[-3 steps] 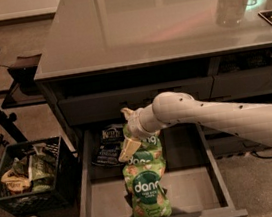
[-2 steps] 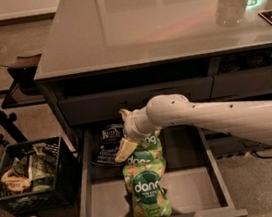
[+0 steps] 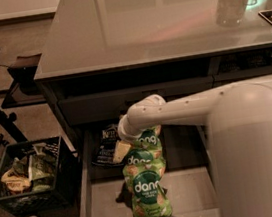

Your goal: Pick blue chip bag from middle drawer and place on counter

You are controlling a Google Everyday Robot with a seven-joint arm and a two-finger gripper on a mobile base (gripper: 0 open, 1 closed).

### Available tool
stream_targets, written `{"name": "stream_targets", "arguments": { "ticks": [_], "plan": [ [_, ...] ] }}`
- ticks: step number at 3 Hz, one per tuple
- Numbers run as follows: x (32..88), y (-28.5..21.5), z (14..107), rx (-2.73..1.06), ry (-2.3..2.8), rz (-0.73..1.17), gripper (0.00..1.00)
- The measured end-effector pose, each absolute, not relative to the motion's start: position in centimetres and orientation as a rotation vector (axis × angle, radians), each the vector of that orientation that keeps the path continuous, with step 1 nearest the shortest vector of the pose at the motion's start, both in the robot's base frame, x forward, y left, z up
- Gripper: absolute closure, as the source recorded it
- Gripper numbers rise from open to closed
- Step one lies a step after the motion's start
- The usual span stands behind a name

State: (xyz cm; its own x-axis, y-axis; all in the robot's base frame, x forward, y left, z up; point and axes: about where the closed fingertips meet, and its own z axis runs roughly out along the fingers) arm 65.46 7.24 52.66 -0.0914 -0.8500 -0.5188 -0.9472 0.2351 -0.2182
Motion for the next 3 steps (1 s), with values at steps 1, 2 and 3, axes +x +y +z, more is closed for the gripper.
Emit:
{"name": "stream_targets", "arguments": {
  "ticks": [1,2,3],
  "plan": [
    [66.7,7.8,49.2,-1.656,2.046,0.219,0.0],
    [66.7,7.8,49.2,-1.656,2.046,0.219,0.0],
    [66.6,8.8,48.1,-1.656,2.048,0.247,0.0]
  ]
}}
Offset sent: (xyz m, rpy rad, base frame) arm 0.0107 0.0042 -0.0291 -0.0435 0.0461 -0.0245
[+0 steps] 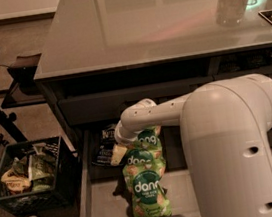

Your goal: Pick blue chip bag from middle drawer and place on counter

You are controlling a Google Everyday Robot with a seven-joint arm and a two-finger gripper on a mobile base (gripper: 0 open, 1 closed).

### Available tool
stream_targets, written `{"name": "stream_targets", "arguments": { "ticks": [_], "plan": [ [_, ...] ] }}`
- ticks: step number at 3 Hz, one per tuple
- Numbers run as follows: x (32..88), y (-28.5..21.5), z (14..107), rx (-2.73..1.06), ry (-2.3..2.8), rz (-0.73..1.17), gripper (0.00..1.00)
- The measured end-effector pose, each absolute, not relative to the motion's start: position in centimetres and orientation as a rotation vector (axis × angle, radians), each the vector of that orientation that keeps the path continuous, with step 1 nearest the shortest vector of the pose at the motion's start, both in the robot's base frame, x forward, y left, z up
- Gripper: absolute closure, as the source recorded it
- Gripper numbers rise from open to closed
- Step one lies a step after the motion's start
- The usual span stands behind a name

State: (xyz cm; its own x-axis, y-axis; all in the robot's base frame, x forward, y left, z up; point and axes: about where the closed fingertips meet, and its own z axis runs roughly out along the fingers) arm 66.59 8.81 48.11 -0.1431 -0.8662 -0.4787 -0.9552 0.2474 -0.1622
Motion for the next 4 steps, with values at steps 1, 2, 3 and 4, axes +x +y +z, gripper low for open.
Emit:
{"name": "stream_targets", "arguments": {
  "ticks": [1,2,3,4],
  "plan": [
    [67.3,11.2,46.3,-1.677,2.029,0.264,0.0],
    [68.3,13.3,44.4,-1.704,2.025,0.271,0.0],
    [69.1,14.7,42.6,-1.73,2.031,0.261,0.0],
    [69.7,15.4,40.8,-1.743,2.033,0.252,0.0]
  ]
}}
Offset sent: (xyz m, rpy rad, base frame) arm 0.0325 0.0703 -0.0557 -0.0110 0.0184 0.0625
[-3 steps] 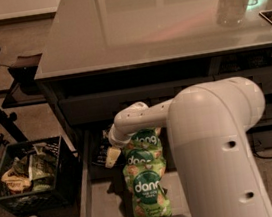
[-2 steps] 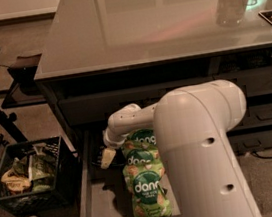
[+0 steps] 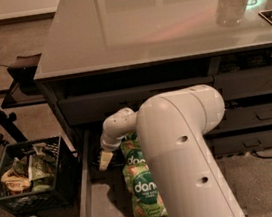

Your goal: Pick blue chip bag from middle drawer and place on counter

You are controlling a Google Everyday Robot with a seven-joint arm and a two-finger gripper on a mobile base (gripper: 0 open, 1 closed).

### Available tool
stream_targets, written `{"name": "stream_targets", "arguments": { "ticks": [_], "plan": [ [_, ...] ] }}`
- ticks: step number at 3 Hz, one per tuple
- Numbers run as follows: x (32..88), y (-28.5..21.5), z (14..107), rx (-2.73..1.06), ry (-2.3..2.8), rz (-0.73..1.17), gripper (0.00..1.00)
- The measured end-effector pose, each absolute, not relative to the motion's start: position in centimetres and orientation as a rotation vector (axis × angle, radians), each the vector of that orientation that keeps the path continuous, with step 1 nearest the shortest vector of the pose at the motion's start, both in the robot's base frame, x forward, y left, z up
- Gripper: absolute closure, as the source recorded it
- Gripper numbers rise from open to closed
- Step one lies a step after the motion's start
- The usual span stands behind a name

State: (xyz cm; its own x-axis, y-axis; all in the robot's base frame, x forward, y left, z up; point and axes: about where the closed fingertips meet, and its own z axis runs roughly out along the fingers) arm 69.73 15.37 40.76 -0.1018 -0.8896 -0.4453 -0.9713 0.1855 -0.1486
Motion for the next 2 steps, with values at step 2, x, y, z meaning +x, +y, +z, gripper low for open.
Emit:
{"name": "stream_targets", "arguments": {
  "ticks": [2],
  "plan": [
    [71.24,14.99,38.81,-1.742,2.033,0.209,0.0]
  ]
}}
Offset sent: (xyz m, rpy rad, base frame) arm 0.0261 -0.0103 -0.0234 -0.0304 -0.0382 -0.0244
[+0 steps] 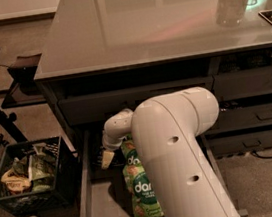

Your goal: Pick blue chip bag from middle drawer and place on counter

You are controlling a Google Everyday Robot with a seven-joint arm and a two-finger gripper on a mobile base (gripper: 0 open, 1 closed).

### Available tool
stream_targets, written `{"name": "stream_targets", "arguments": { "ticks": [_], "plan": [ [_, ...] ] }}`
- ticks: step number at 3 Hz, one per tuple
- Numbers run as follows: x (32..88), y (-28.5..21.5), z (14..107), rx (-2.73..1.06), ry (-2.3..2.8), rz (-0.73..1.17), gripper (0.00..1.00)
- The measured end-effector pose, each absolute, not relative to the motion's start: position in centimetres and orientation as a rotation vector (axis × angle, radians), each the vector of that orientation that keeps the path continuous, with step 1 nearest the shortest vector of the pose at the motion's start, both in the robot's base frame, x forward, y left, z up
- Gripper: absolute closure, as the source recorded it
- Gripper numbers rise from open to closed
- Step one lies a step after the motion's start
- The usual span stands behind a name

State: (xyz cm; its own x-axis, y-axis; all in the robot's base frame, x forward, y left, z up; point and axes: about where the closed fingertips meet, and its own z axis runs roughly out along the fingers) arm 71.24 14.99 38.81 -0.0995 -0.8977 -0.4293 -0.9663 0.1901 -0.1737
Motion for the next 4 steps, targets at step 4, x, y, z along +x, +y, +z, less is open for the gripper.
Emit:
{"name": "stream_targets", "arguments": {
  "ticks": [4],
  "plan": [
    [72.9,14.4,35.3,-1.71,2.08,0.199,0.19]
  ]
}}
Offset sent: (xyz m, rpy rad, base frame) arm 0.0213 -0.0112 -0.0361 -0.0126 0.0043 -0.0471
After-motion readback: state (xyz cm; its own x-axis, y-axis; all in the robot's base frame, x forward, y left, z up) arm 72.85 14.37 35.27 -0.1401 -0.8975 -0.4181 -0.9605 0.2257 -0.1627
